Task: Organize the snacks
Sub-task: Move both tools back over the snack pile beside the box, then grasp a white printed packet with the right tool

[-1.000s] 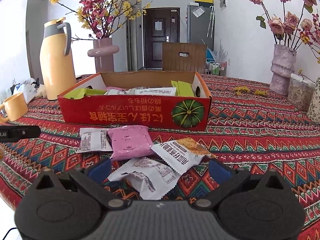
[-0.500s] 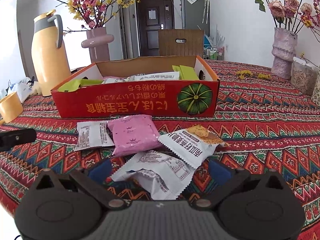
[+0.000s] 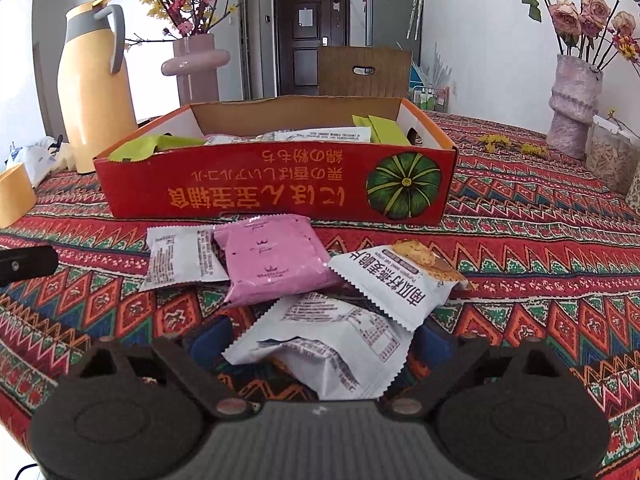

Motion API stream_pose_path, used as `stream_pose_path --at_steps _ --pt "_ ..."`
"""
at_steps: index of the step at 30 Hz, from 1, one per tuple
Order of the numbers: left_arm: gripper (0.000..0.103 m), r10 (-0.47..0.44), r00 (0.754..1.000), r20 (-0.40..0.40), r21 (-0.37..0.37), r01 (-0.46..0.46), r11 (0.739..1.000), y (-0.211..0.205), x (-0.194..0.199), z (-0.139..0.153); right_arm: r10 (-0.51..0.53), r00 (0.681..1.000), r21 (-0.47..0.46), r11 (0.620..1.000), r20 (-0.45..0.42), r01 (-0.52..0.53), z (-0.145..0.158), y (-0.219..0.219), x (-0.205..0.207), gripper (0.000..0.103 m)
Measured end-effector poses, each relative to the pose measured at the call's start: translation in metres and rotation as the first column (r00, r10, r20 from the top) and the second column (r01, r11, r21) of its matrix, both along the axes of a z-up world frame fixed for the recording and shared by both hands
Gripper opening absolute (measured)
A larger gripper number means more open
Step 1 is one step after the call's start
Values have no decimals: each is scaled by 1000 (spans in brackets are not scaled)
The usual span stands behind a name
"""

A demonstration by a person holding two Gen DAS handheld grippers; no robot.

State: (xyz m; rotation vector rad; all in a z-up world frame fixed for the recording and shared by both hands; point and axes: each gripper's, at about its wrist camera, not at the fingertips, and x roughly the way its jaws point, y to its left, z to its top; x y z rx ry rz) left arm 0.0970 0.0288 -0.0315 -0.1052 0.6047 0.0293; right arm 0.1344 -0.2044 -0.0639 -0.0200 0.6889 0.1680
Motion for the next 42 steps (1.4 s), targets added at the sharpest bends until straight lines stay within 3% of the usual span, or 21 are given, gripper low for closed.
stream_pose_path --at_steps 18,20,22,24,32,42 --pt "103 -22 1000 -18 10 22 1000 -5 -3 -2 17 999 -5 1000 40 -17 2 -7 -15 57" --pt "103 -22 1000 -21 13 22 1000 -5 -3 -2 25 999 -2 1000 41 -25 3 -7 -16 50" --pt "103 -21 1000 -23 13 22 1000 -5 -4 -2 32 999 0 999 43 -32 4 -7 -19 35" --pt "103 -21 999 -25 14 21 1000 -5 -5 -2 36 998 1 999 43 -37 4 -7 -20 30" --pt "103 -24 1000 -17 20 25 999 -7 -9 2 52 997 3 999 50 -52 6 -8 -29 21" --pt "103 -26 1000 0 24 26 999 -9 -18 7 52 994 16 998 96 -54 16 -12 -43 21"
